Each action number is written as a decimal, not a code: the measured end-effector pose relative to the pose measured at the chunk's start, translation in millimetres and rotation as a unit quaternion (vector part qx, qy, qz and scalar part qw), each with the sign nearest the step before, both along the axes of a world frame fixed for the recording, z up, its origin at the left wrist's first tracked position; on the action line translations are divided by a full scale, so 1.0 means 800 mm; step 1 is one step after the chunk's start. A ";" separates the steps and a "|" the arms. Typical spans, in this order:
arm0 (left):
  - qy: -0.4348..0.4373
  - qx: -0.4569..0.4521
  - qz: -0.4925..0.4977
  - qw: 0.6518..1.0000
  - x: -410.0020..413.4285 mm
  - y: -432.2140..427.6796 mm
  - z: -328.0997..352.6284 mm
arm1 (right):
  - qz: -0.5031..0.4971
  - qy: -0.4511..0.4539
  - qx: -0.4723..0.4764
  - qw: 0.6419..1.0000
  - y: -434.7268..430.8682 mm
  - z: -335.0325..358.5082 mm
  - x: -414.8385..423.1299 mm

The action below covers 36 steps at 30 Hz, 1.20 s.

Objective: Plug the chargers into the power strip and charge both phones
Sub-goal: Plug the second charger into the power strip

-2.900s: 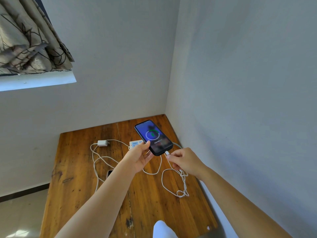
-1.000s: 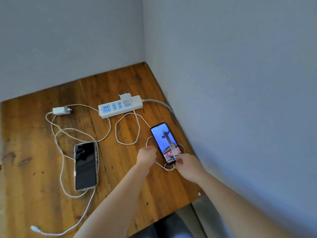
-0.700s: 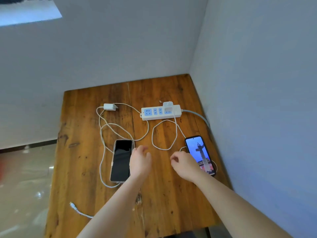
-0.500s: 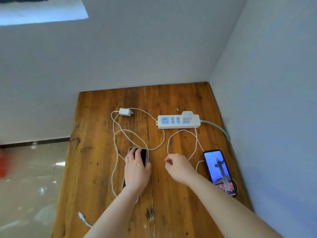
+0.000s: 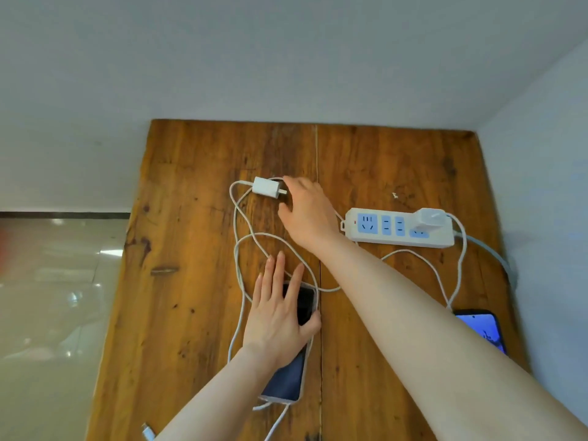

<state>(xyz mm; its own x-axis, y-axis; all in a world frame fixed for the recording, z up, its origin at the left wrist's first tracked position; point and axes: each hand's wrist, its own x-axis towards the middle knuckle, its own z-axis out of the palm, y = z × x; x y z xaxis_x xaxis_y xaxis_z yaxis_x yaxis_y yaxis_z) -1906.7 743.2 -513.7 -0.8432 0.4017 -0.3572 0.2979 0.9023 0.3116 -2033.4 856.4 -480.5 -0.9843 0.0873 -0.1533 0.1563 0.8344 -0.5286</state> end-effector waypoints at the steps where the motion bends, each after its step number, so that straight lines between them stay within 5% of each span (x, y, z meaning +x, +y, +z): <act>1: 0.001 0.003 0.001 1.000 0.000 0.000 0.000 | 0.008 0.005 0.010 1.000 -0.005 -0.004 -0.011; 10: -0.020 0.025 0.013 0.999 -0.002 -0.001 -0.002 | 0.043 -0.005 0.110 0.993 -0.018 -0.005 -0.037; 16: -0.033 0.022 0.008 0.999 -0.005 0.001 0.001 | -0.080 -0.032 -0.052 0.995 0.050 0.035 0.004; 21: -0.008 0.027 0.008 1.000 0.004 0.016 0.001 | -0.163 -0.013 -0.063 0.985 0.115 0.079 0.045; 29: 0.068 0.175 0.075 0.979 -0.007 0.054 0.010 | -0.218 -0.040 -0.138 0.965 0.171 0.103 0.065; 36: 0.005 0.054 -0.008 0.998 -0.046 0.080 0.020 | -0.154 -0.080 -0.095 0.980 0.163 0.077 0.060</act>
